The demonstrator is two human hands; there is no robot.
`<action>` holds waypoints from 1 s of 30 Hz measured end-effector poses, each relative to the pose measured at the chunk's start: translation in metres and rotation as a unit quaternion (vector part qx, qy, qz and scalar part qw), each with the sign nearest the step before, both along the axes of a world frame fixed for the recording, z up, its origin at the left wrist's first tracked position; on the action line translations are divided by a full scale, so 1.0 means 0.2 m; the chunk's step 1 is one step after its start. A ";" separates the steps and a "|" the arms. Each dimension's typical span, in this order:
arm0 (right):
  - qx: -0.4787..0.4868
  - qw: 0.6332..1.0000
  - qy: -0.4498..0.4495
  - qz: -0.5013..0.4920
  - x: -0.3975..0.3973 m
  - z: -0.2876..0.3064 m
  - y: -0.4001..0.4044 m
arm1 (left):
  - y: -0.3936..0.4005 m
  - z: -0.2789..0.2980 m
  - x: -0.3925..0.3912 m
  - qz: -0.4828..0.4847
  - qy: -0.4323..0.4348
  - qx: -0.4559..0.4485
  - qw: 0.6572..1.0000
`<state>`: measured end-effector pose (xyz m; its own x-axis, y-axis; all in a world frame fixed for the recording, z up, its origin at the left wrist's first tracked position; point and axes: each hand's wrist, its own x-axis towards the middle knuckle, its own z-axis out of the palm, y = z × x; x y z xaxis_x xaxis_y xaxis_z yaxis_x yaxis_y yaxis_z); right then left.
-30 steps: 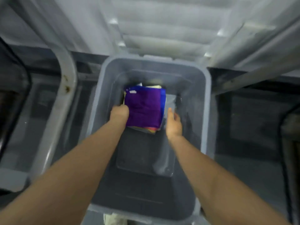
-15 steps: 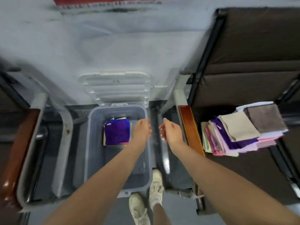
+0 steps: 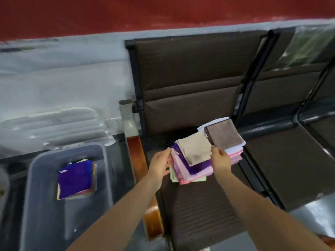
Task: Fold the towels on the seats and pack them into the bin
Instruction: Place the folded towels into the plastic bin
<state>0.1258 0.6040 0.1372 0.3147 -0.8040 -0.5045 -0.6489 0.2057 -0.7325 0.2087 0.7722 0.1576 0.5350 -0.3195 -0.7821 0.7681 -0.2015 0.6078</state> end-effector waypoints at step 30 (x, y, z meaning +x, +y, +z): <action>0.456 0.876 -0.070 0.140 0.01 -1.24 -0.61 | -0.41 -1.33 0.12 -0.109 0.078 -0.028 0.991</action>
<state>0.1269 0.4818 -0.1103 0.5449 0.0323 -0.8378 -0.6848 0.5938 -0.4225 0.2324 0.6902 -0.1092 0.3222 -0.4591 -0.8279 0.7953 -0.3431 0.4998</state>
